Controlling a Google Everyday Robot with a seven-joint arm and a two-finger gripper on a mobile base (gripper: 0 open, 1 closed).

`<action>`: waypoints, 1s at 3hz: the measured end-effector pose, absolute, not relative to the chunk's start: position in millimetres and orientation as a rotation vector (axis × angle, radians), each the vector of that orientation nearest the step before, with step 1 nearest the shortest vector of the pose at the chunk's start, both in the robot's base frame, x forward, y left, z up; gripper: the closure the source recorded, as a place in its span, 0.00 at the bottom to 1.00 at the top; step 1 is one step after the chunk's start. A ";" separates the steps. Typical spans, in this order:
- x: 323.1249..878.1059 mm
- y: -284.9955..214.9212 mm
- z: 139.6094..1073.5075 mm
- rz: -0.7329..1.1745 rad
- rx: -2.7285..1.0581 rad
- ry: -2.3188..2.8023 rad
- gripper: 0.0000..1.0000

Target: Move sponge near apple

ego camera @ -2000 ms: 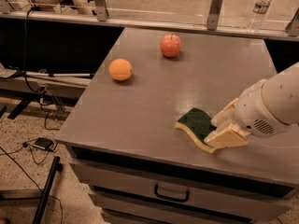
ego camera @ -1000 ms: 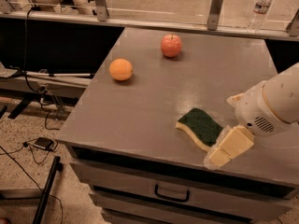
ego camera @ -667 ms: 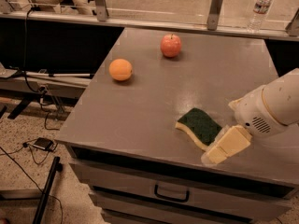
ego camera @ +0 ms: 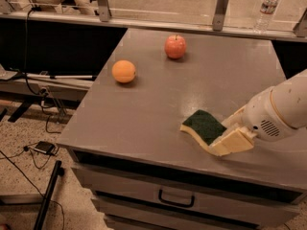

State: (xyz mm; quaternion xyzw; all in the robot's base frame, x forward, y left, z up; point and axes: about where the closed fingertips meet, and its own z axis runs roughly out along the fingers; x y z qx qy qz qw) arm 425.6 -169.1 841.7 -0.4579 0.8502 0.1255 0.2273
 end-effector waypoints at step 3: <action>423.1 -157.1 848.7 0.365 -1.311 2.334 1.00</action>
Offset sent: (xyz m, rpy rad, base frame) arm -0.0005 0.0005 0.0011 -0.0015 -0.0021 0.0008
